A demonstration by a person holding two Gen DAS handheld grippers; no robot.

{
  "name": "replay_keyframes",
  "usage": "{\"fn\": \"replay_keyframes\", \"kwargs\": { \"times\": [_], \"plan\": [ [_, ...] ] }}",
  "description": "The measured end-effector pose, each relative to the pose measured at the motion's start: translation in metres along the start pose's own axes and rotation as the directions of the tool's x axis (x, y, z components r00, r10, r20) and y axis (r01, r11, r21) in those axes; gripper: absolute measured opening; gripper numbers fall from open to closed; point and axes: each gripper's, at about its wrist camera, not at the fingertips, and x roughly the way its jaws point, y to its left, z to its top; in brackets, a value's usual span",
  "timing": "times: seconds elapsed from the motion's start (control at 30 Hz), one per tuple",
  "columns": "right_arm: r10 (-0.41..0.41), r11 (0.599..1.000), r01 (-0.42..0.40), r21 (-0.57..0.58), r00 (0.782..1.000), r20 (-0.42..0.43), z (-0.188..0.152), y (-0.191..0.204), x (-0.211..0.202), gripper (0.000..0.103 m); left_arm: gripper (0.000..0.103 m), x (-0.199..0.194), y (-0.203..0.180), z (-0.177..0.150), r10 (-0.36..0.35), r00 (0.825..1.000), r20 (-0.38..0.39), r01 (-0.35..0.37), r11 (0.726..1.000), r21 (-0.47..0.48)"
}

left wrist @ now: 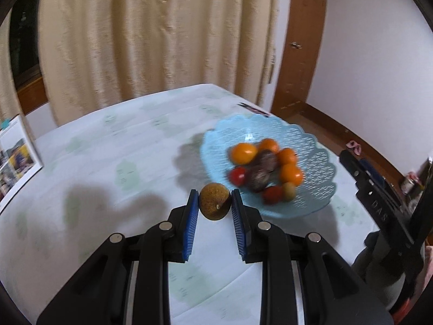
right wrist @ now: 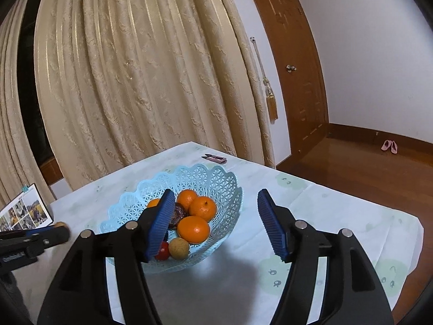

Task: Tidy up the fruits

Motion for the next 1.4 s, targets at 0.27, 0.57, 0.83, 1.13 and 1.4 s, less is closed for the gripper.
{"fn": "replay_keyframes", "kwargs": {
  "times": [0.27,0.57,0.83,1.13,1.4],
  "plan": [
    [0.0,0.999,0.001,0.036,1.0,-0.015,0.001,-0.006,0.004,0.066,0.025,0.037,-0.024,0.011,-0.095,0.994,-0.048,0.095,0.995,0.001],
    [0.007,0.999,-0.006,0.053,1.0,-0.027,0.002,-0.008,0.007,0.071,0.064,0.049,-0.027,0.014,-0.098,0.994,-0.039,0.097,0.995,-0.016],
    [0.022,0.998,-0.02,0.056,0.999,-0.041,0.002,-0.008,0.01,0.087,0.091,0.039,-0.005,0.006,0.11,0.993,0.042,-0.108,0.993,-0.045],
    [0.067,0.997,-0.07,-0.012,0.981,-0.184,0.001,0.006,0.026,0.098,0.098,0.024,0.0,0.016,0.262,0.962,0.081,-0.263,0.965,0.0],
    [0.045,0.989,-0.079,-0.123,0.966,-0.256,0.012,0.019,0.022,0.099,0.098,0.011,-0.003,0.02,0.311,0.941,0.132,-0.316,0.949,0.021]
  ]
}}
